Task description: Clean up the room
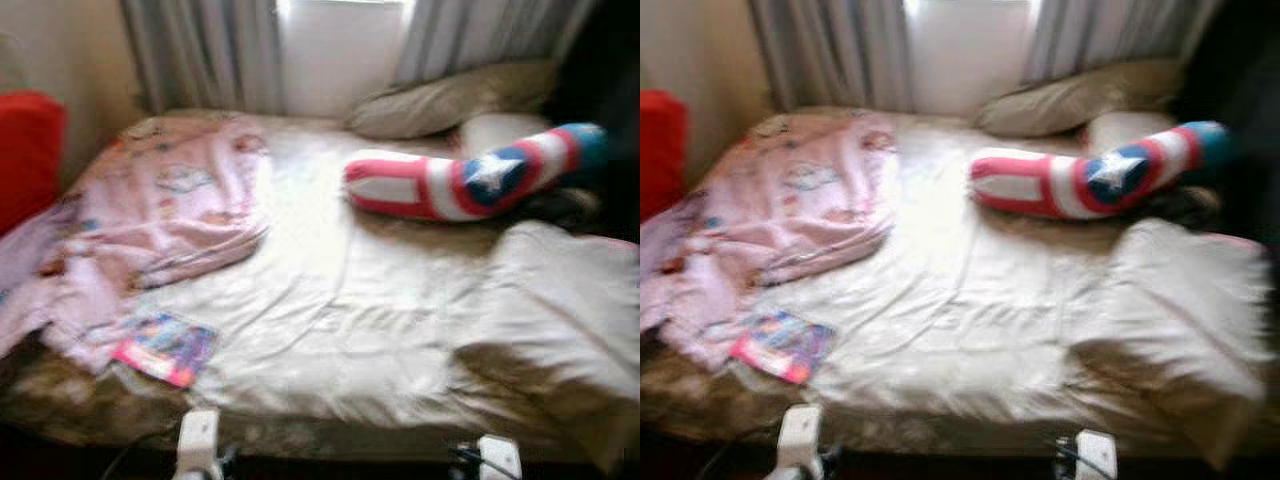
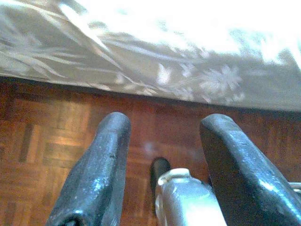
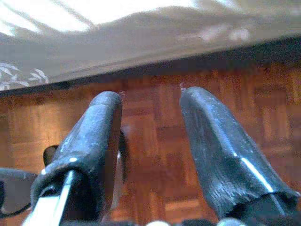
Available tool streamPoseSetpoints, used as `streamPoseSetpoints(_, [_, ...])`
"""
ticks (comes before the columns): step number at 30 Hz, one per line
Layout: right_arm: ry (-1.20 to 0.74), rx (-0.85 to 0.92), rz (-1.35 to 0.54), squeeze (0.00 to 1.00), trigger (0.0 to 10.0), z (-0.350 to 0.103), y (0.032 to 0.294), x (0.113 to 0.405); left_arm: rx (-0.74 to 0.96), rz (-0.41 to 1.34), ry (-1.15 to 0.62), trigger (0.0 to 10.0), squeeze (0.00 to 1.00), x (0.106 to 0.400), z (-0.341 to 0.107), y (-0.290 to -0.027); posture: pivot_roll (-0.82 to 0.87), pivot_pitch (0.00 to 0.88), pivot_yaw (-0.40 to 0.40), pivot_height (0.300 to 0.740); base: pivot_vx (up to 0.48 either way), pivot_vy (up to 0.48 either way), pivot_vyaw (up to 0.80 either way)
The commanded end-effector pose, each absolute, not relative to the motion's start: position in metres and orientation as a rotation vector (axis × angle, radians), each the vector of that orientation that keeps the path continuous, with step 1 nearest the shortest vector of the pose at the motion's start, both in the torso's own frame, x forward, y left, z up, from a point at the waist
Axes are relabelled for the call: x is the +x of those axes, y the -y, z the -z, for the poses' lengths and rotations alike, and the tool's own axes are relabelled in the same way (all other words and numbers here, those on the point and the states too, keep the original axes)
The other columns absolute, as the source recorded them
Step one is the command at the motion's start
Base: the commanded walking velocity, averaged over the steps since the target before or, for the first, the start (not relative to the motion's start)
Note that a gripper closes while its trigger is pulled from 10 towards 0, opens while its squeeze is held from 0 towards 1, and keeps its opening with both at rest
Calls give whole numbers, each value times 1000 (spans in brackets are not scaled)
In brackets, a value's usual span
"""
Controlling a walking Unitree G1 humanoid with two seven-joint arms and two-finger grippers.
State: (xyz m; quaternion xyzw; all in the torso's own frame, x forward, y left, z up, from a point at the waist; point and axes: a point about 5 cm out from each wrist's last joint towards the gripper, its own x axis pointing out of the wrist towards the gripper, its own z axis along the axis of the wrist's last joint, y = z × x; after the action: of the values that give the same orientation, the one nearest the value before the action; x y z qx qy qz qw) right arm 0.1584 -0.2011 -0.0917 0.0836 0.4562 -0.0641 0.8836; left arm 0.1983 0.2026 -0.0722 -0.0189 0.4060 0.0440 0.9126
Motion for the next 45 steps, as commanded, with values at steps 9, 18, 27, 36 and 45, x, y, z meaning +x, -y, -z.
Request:
streamPoseSetpoints(9, [-951,171,141,0,10000,92,204,157,-36,-83,-843,10000,0,198,73,-202,80,0,-21,740,0,-372,0])
streamPoseSetpoints(18, [-945,174,151,0,10000,91,204,158,-43,-83,-847,10000,0,197,73,-200,79,6,-27,740,0,-372,0])
streamPoseSetpoints(27, [-939,180,154,0,10000,91,204,158,-46,-84,-856,10000,0,194,75,-200,78,24,-21,740,0,-372,0])
streamPoseSetpoints(36, [-939,184,156,0,10000,91,203,158,-44,-90,-846,10000,0,195,74,-204,76,37,-18,740,0,-76,0])
streamPoseSetpoints(45, [-935,184,166,0,10000,91,204,158,-57,-93,-844,10000,0,196,74,-201,75,45,-18,740,0,0,0])
